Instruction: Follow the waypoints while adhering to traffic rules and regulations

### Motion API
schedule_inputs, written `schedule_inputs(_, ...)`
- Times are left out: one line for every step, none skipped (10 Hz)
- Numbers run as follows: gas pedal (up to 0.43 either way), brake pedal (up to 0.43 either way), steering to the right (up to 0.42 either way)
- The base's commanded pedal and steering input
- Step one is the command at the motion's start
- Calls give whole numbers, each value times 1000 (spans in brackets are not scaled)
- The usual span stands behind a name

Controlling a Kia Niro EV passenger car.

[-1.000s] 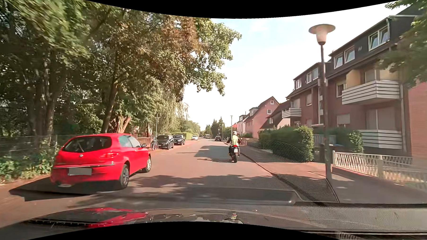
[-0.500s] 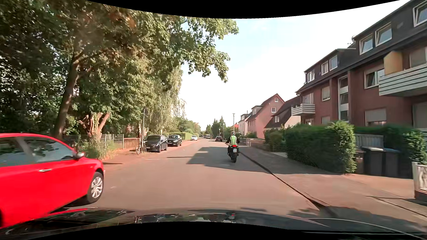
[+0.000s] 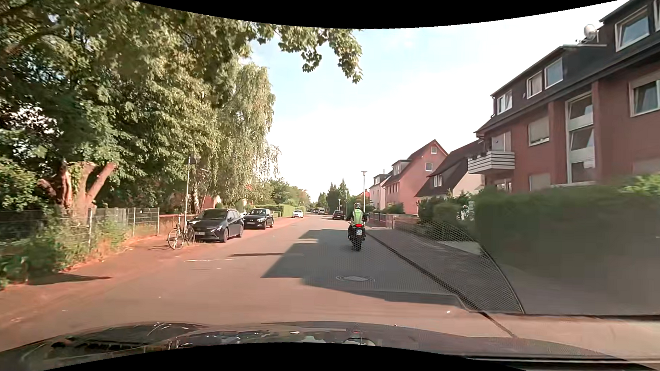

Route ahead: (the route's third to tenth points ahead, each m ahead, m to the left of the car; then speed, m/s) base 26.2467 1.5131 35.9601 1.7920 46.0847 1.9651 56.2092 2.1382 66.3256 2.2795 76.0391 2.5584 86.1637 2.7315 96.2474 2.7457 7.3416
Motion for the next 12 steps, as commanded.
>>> schedule_inputs(130,0,-2)
schedule_inputs(130,0,-3)
schedule_inputs(130,0,-3)
schedule_inputs(130,0,-3)
schedule_inputs(130,0,-3)
schedule_inputs(130,0,-3)
schedule_inputs(130,0,-2)
schedule_inputs(130,0,-2)
schedule_inputs(130,0,-3)
schedule_inputs(130,0,-3)
schedule_inputs(130,0,-3)
schedule_inputs(130,0,-4)
